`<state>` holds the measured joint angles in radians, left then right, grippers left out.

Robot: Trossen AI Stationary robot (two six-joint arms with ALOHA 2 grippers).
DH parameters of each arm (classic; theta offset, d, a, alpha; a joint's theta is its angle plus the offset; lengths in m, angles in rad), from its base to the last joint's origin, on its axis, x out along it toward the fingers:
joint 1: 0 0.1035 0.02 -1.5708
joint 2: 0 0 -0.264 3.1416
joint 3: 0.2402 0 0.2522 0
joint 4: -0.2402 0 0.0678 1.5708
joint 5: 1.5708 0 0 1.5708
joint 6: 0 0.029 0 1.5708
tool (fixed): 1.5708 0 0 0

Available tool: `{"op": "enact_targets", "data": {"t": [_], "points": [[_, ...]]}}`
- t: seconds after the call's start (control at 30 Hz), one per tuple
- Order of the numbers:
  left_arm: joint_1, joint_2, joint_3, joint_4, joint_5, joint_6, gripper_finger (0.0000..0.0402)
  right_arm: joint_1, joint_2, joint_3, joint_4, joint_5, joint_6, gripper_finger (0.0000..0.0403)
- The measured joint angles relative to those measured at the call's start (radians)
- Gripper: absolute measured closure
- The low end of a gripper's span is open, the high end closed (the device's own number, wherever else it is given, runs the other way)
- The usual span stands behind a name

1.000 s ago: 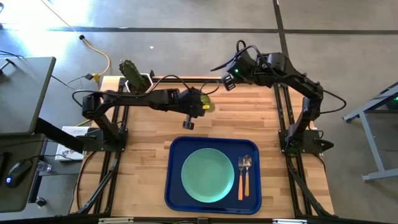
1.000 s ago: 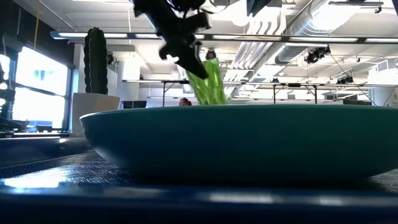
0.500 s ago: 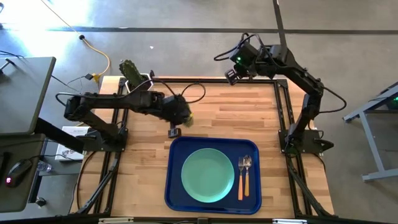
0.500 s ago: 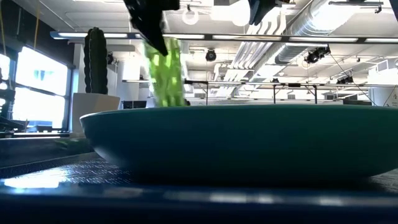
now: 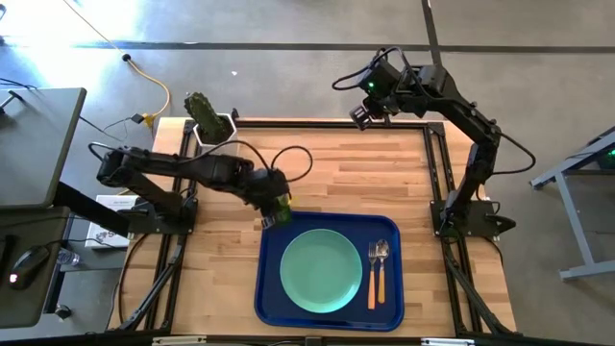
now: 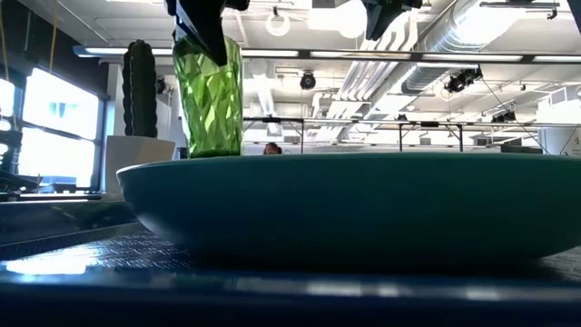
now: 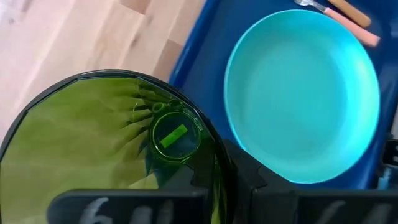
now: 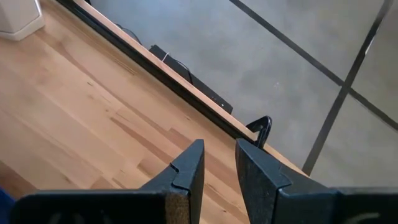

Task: Pick and place plate/cup/fork/spoon on tray
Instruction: Put the green cup on the blue tray to the top left of the green plate

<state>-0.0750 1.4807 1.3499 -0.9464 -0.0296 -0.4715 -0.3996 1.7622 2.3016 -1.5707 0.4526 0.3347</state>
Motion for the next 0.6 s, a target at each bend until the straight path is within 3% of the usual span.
{"op": "enact_targets", "data": {"t": [0.3,0.6], "points": [[-0.109,0.000,0.000,0.001,-0.024,-0.113,0.0390,0.001,0.000,0.000,0.000,-0.001,0.001,0.0320],[-0.173,0.007,0.000,-0.002,-0.055,-0.129,0.0392,0.010,0.000,0.000,0.000,-0.105,0.098,0.0320]]}}
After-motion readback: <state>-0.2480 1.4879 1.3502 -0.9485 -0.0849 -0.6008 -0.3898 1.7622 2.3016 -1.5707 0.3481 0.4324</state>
